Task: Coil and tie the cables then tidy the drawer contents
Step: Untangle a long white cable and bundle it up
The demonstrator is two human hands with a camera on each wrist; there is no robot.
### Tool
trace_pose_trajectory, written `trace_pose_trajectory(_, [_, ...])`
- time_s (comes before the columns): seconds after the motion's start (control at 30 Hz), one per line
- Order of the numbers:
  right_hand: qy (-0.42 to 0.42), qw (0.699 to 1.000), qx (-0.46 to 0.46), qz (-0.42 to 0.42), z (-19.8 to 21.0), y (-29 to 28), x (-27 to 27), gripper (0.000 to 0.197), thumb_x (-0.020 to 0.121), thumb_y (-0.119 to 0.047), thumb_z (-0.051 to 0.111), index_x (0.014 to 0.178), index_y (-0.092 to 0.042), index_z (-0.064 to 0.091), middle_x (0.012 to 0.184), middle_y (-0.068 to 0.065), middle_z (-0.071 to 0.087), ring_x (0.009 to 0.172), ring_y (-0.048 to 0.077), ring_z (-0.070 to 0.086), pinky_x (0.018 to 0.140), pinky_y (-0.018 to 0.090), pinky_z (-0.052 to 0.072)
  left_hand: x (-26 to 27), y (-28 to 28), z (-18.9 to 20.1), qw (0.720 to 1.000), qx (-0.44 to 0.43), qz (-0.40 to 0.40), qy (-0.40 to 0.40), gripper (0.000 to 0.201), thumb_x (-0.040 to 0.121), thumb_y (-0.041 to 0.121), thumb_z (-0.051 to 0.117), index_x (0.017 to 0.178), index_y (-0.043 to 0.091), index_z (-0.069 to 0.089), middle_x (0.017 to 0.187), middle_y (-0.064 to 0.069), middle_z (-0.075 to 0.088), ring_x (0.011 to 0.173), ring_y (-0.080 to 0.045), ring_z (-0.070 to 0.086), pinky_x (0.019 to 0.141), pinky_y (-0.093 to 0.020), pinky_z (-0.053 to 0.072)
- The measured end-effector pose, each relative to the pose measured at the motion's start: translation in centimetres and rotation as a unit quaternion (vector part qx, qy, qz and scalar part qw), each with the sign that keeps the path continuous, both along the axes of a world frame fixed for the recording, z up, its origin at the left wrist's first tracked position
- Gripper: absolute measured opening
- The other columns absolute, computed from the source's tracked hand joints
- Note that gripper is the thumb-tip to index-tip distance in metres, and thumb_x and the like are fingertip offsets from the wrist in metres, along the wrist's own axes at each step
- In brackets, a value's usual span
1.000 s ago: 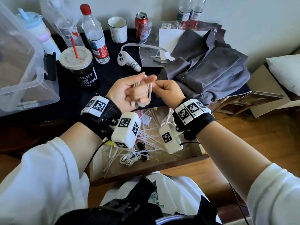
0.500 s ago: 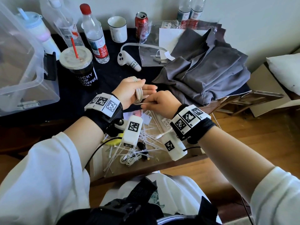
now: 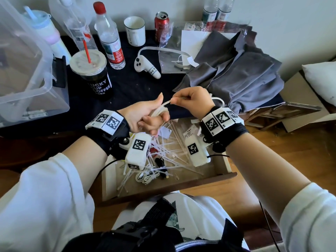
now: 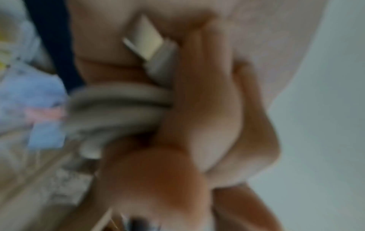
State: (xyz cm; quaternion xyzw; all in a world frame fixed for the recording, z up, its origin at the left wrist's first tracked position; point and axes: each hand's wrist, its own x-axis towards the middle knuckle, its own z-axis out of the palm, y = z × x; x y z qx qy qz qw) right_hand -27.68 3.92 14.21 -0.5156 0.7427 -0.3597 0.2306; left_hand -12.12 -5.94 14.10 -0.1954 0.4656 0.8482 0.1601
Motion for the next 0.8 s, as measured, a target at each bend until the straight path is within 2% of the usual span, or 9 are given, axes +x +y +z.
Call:
trace_pose_trajectory(0.07, [-0.011, 1.0, 0.001, 0.01, -0.3, 0.0, 0.2, 0.013, 0.089, -0.026, 0.061, 0.083, -0.022, 0.072, 0.061, -0.019, 0.058, 0.06, -0.006, 0.05, 0.064, 0.012, 0.037, -0.1, -0.1, 0.4, 0.993, 0.069, 0.048, 0.083, 0.06, 0.091, 0.052, 0.023, 0.068, 0.014, 0.064, 0.036, 0.01, 0.019, 0.027, -0.006, 0.016, 0.046, -0.019, 0.045])
trace_pose_trajectory(0.1, [-0.016, 1.0, -0.002, 0.011, -0.5, 0.0, 0.5, 0.018, 0.092, -0.024, 0.058, 0.087, -0.015, 0.073, 0.064, -0.02, 0.06, 0.063, -0.006, 0.05, 0.066, 0.013, 0.038, -0.4, -0.2, 0.6, 0.985, 0.103, 0.073, 0.121, 0.055, 0.091, 0.047, 0.026, 0.071, 0.014, 0.065, 0.039, 0.009, 0.017, 0.03, -0.008, 0.015, 0.048, -0.019, 0.045])
trace_pose_trajectory(0.2, [-0.021, 1.0, -0.009, 0.017, -0.7, -0.3, 1.0, 0.024, 0.095, -0.021, 0.052, 0.098, -0.005, 0.07, 0.073, 0.004, 0.06, 0.069, 0.003, 0.046, 0.07, 0.025, 0.038, -1.4, -0.1, 1.3, 0.951, 0.174, 0.158, 0.201, 0.041, 0.092, 0.034, 0.034, 0.082, 0.011, 0.066, 0.041, 0.008, 0.027, 0.032, -0.007, 0.025, 0.058, -0.02, 0.048])
trace_pose_trajectory(0.33, [0.004, 0.998, 0.043, 0.047, -0.7, -0.4, 1.4, 0.02, 0.095, -0.019, 0.052, 0.084, -0.022, 0.068, 0.067, 0.0, 0.056, 0.06, 0.005, 0.043, 0.066, 0.027, 0.035, -2.9, 0.2, 1.9, 0.918, 0.171, 0.29, 0.209, 0.031, 0.094, 0.022, 0.035, 0.101, 0.006, 0.061, 0.048, 0.007, 0.043, 0.042, -0.005, 0.044, 0.069, -0.022, 0.053])
trace_pose_trajectory(0.4, [0.019, 0.996, 0.066, 0.061, -0.7, -0.3, 1.6, 0.018, 0.095, -0.023, 0.052, 0.092, -0.021, 0.07, 0.072, -0.008, 0.062, 0.064, 0.003, 0.05, 0.068, 0.025, 0.039, -3.5, 0.1, 1.9, 0.912, 0.126, 0.346, 0.18, 0.027, 0.1, 0.018, 0.03, 0.104, 0.008, 0.055, 0.05, 0.008, 0.045, 0.045, -0.003, 0.047, 0.072, -0.022, 0.053])
trace_pose_trajectory(0.47, [0.033, 0.992, 0.095, 0.074, -0.6, -0.1, 1.6, 0.019, 0.095, -0.026, 0.052, 0.096, -0.019, 0.07, 0.064, -0.016, 0.059, 0.061, 0.001, 0.051, 0.065, 0.019, 0.038, -4.0, -0.2, 1.7, 0.908, 0.055, 0.392, 0.138, 0.023, 0.102, 0.016, 0.031, 0.1, 0.009, 0.053, 0.05, 0.009, 0.047, 0.047, -0.003, 0.049, 0.075, -0.023, 0.052])
trace_pose_trajectory(0.6, [0.076, 0.984, 0.124, 0.098, -0.6, 0.3, 1.7, 0.019, 0.093, -0.03, 0.055, 0.09, -0.019, 0.069, 0.065, -0.006, 0.058, 0.064, 0.008, 0.05, 0.068, 0.028, 0.041, -4.1, -0.4, 0.7, 0.895, -0.043, 0.437, 0.074, 0.013, 0.099, 0.01, 0.044, 0.093, 0.005, 0.054, 0.052, 0.004, 0.053, 0.052, -0.008, 0.055, 0.069, -0.024, 0.056])
trace_pose_trajectory(0.73, [0.134, 0.977, 0.116, 0.119, -0.1, 0.4, 2.2, 0.021, 0.09, -0.032, 0.058, 0.094, -0.017, 0.072, 0.066, -0.005, 0.053, 0.068, 0.013, 0.048, 0.067, 0.026, 0.038, -3.8, 0.0, -0.7, 0.912, -0.196, 0.361, -0.008, 0.011, 0.099, 0.01, 0.042, 0.098, 0.008, 0.052, 0.047, 0.005, 0.06, 0.044, -0.008, 0.059, 0.049, -0.02, 0.05])
trace_pose_trajectory(0.8, [0.17, 0.971, 0.101, 0.131, 0.3, 0.4, 2.2, 0.019, 0.088, -0.034, 0.06, 0.092, -0.02, 0.072, 0.071, -0.003, 0.058, 0.073, 0.015, 0.052, 0.069, 0.03, 0.042, -3.5, -0.1, -1.0, 0.91, -0.314, 0.262, -0.061, 0.014, 0.095, 0.008, 0.047, 0.085, 0.009, 0.057, 0.05, 0.0, 0.06, 0.048, -0.012, 0.057, 0.053, -0.022, 0.044])
